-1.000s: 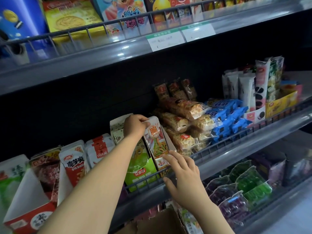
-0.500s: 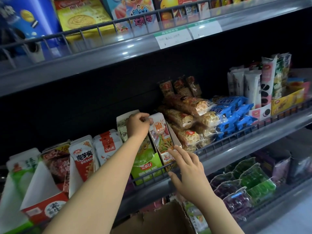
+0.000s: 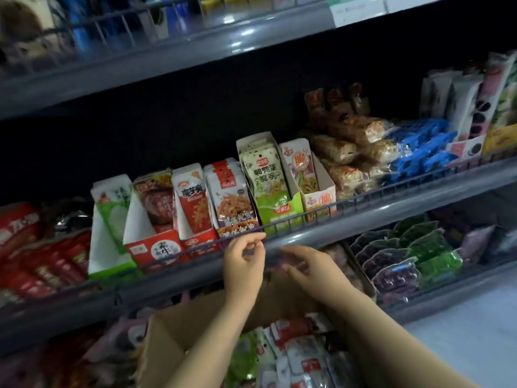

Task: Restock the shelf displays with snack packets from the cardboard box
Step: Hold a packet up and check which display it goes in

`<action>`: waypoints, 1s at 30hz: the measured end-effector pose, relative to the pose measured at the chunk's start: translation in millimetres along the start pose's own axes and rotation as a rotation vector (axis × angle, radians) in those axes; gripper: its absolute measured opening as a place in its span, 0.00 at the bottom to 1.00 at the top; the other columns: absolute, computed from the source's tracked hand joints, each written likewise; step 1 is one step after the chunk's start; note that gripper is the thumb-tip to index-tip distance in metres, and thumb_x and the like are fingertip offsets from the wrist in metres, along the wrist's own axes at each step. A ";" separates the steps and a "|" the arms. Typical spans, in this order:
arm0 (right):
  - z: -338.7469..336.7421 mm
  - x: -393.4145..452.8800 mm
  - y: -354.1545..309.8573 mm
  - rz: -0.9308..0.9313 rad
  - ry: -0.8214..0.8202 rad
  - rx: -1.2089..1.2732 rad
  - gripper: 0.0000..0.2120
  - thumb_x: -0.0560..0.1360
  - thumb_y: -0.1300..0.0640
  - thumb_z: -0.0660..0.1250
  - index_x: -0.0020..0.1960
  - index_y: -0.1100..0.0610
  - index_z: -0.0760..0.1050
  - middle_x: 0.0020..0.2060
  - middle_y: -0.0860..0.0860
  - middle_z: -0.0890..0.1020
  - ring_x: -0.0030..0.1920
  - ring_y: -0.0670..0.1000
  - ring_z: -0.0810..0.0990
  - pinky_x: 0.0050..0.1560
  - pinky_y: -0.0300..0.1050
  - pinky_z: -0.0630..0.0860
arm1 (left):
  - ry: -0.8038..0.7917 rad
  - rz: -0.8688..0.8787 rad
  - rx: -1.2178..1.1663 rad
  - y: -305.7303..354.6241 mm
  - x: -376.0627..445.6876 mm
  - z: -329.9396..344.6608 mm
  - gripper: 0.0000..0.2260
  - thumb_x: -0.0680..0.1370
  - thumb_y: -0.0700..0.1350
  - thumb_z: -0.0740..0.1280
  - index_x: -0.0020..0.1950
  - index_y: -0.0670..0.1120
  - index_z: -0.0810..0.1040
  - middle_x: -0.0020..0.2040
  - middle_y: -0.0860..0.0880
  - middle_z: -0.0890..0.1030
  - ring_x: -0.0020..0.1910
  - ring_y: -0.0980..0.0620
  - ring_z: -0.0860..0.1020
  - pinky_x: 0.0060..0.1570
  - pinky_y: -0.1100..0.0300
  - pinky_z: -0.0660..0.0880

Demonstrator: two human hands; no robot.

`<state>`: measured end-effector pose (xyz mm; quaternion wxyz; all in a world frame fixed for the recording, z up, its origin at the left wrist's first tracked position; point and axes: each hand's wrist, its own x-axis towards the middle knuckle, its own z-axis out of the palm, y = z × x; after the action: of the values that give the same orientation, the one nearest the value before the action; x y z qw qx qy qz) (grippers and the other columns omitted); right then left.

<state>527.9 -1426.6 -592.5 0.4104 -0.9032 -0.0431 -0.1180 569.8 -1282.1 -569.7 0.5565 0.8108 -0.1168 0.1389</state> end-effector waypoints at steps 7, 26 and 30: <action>46.6 -30.5 25.0 0.145 -0.362 -0.166 0.18 0.75 0.54 0.67 0.64 0.55 0.75 0.60 0.50 0.80 0.60 0.48 0.77 0.55 0.31 0.66 | -0.154 -0.328 0.079 -76.8 -76.2 -8.9 0.09 0.78 0.39 0.63 0.49 0.52 0.79 0.49 0.55 0.79 0.45 0.63 0.75 0.38 0.77 0.68; 100.7 -37.6 67.9 0.254 -0.877 -0.482 0.20 0.77 0.54 0.63 0.67 0.58 0.71 0.65 0.54 0.75 0.64 0.54 0.73 0.63 0.44 0.69 | -0.431 -0.775 0.168 -159.4 -111.4 16.2 0.09 0.75 0.39 0.70 0.55 0.42 0.81 0.49 0.50 0.79 0.42 0.57 0.76 0.43 0.67 0.72; 98.2 -35.1 66.1 0.278 -0.851 -0.393 0.23 0.76 0.50 0.66 0.69 0.54 0.69 0.66 0.51 0.74 0.66 0.51 0.72 0.64 0.40 0.66 | -0.422 -0.789 0.146 -156.4 -109.1 9.6 0.05 0.74 0.37 0.70 0.48 0.45 0.82 0.46 0.51 0.79 0.45 0.54 0.77 0.49 0.62 0.74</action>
<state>522.8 -1395.6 -711.9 0.1901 -0.9289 -0.0631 0.3116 522.6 -1231.9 -747.8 0.4720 0.8411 0.1003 -0.2442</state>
